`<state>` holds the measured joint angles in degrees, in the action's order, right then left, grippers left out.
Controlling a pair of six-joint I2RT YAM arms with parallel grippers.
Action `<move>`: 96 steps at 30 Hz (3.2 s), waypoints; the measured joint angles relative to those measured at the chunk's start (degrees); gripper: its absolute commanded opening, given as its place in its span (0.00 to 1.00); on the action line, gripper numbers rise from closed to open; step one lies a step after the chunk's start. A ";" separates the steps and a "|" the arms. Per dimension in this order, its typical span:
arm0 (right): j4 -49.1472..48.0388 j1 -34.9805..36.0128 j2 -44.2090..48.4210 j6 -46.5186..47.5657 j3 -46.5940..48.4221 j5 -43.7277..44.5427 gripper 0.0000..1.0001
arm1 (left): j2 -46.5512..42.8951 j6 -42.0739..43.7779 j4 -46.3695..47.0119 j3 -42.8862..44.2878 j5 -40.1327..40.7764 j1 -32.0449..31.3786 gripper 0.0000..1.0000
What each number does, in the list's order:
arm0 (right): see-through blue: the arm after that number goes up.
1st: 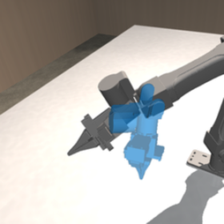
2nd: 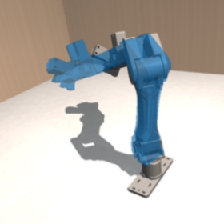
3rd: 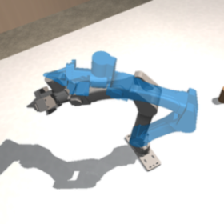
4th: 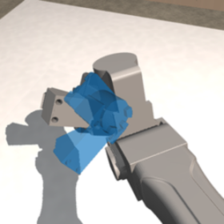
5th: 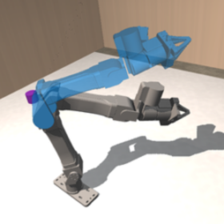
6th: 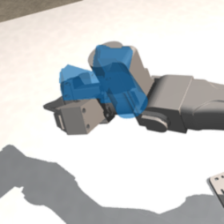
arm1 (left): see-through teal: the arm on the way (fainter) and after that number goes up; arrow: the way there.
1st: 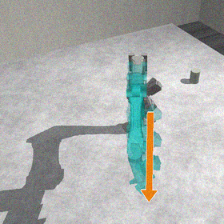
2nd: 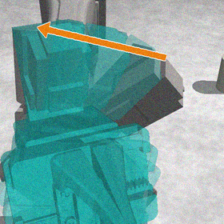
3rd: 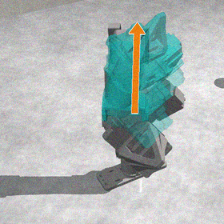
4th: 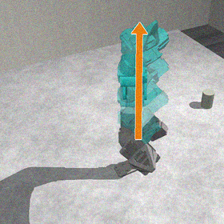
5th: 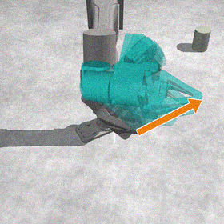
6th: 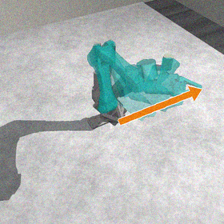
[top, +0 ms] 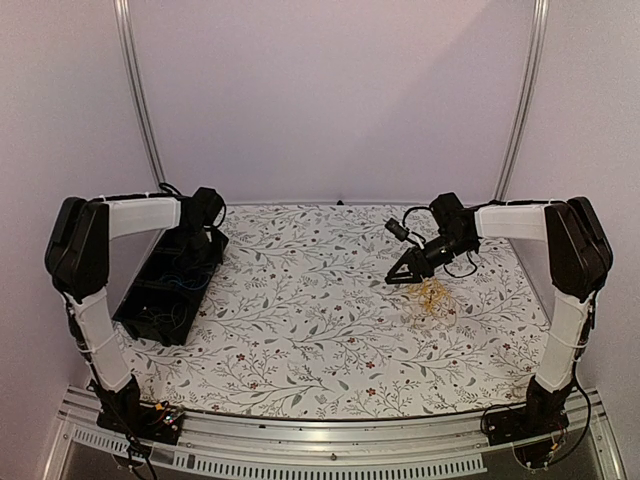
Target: Untangle the cables
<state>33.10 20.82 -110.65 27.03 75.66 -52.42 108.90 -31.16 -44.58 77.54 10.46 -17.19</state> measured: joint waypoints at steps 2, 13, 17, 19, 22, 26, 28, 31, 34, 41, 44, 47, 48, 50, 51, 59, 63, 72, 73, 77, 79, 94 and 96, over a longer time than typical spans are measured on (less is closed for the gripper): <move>0.02 0.00 0.00 0.00 0.00 0.00 0.52 | -0.02 0.04 -0.37 0.87 0.85 0.00 0.00; 0.00 0.00 0.00 0.04 -0.31 0.00 0.52 | -3.10 2.16 -1.60 -1.07 5.14 2.58 0.00; 0.02 0.00 0.00 0.04 -0.31 0.00 0.52 | -4.52 3.15 -1.44 -3.41 5.77 5.27 0.00; 0.02 0.00 0.00 0.02 -0.31 0.00 0.52 | -4.50 3.76 -1.01 -4.20 5.64 6.21 0.00; 0.02 -0.02 0.00 0.02 -0.31 0.02 0.51 | -3.98 4.61 -0.39 -4.55 5.20 6.84 0.00; 0.74 -0.39 0.68 -0.02 -0.28 0.79 0.50 | -3.17 5.05 0.57 -4.55 3.69 6.80 0.10; 1.49 -0.76 2.32 -0.20 -0.22 2.14 0.50 | -3.26 4.85 0.28 -4.42 3.45 6.69 0.19; 1.86 -1.51 6.49 -0.33 -0.20 5.53 0.48 | -4.07 4.52 -0.59 -3.93 3.78 6.29 0.29; 1.77 -2.29 11.08 0.02 -0.20 10.08 0.47 | -7.32 3.17 -2.99 -2.80 5.11 5.38 0.37; 3.82 -2.51 12.17 2.43 -0.07 18.34 0.48 | -15.06 0.07 -7.63 5.57 9.07 0.48 0.43; 6.40 -2.36 9.20 3.56 3.02 21.35 0.50 | -14.91 -0.96 -8.76 11.26 10.60 -3.06 0.43; 6.29 -2.23 5.62 4.15 4.96 24.00 0.51 | -13.86 -1.95 -9.01 15.63 11.47 -7.58 0.43; 6.34 -2.19 4.57 4.17 5.29 24.83 0.51 | -13.38 -2.19 -8.68 16.33 11.45 -8.98 0.43; 6.38 -2.19 1.66 4.04 6.43 26.67 0.51 | -12.15 -2.73 -7.63 17.20 11.10 -12.00 0.43; 6.51 -2.19 0.42 3.87 7.08 27.06 0.51 | -11.47 -2.84 -6.93 17.35 10.80 -13.46 0.43; 5.22 -2.21 -9.44 1.92 12.68 27.58 0.51 | -3.93 -3.52 -2.64 21.46 6.12 -24.83 0.43; 4.48 -2.21 -12.59 0.81 16.50 26.23 0.48 | -0.90 -4.52 -0.46 22.45 1.73 -27.32 0.43; 4.31 -2.21 -15.63 1.16 17.77 23.50 0.36 | 7.26 -7.87 7.67 22.53 -9.55 -27.56 0.43; 4.57 -2.21 -15.93 1.25 17.77 23.26 0.32 | 8.46 -8.15 8.72 22.64 -11.06 -27.56 0.43; 6.05 -2.21 -17.05 1.31 17.77 21.86 0.07 | 13.14 -9.70 11.80 23.34 -16.33 -27.56 0.44; 7.23 -2.21 -17.07 1.31 17.92 20.72 0.03 | 15.50 -10.29 12.68 24.33 -18.25 -27.56 0.44; 12.87 -2.21 -5.75 -0.46 25.94 11.56 0.02 | 17.33 -9.53 34.47 20.92 -30.40 -27.65 0.55; 12.94 -2.21 -4.57 -0.63 26.01 11.32 0.02 | 17.31 -9.62 37.88 20.59 -32.63 -27.67 0.55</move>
<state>46.04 18.61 -115.22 26.39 101.67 -41.10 126.21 -40.77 -6.70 98.13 -22.17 -44.86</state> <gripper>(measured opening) 0.025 0.552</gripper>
